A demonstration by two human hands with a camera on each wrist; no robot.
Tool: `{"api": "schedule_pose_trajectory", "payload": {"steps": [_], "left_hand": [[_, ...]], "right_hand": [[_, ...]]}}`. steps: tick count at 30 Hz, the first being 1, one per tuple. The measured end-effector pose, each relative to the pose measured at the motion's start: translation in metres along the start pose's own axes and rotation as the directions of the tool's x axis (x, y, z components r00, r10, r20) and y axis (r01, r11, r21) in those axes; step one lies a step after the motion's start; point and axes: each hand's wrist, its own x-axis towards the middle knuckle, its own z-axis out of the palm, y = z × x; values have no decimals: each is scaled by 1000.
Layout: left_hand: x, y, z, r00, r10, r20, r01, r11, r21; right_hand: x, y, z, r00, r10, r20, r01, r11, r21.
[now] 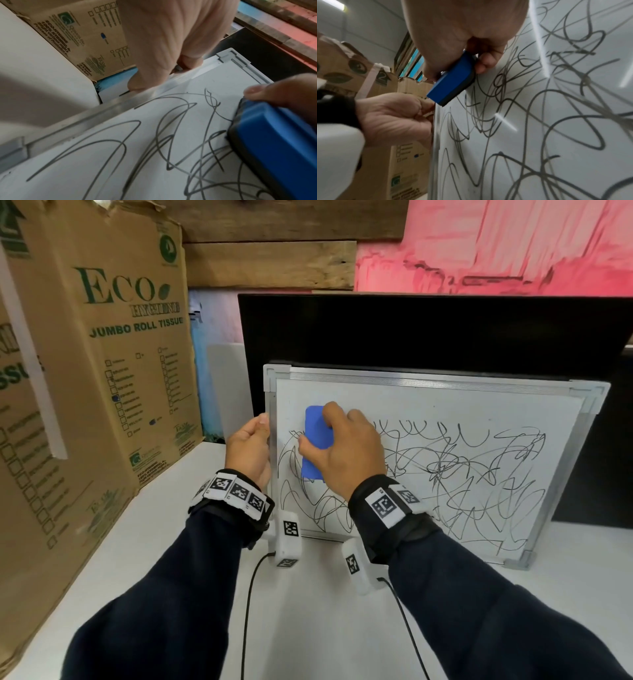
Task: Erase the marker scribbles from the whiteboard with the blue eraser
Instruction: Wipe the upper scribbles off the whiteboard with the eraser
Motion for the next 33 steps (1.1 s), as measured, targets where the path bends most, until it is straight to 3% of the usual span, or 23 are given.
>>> {"api": "schedule_pose_trajectory", "payload": {"steps": [5, 10, 14, 18, 22, 26, 31, 33], "left_hand": [[-3, -2, 8, 999, 5, -39, -8, 997, -71], [-7, 0, 8, 999, -25, -20, 23, 993, -115], [-6, 1, 8, 998, -52, -41, 47, 992, -116], [-6, 0, 8, 997, -58, -53, 53, 994, -92], [-7, 2, 9, 995, -66, -76, 60, 994, -88], [-13, 4, 15, 994, -34, -104, 27, 997, -72], [-15, 5, 17, 991, -39, -125, 30, 997, -70], [-17, 6, 18, 991, -43, -129, 34, 997, -71]], "right_hand": [[-12, 3, -3, 990, 26, 140, -17, 998, -65], [-12, 12, -10, 999, 49, 1, -49, 999, 0], [-23, 17, -12, 992, 60, 110, -56, 998, -42], [-17, 24, -20, 997, 63, -46, -63, 998, 10], [-22, 30, -23, 998, 45, 47, -44, 999, -14], [-21, 34, -30, 996, 71, -62, -71, 997, 4], [-29, 41, -33, 997, 75, 36, -74, 996, -50], [-27, 44, -38, 996, 80, -35, -80, 997, -19]]}}
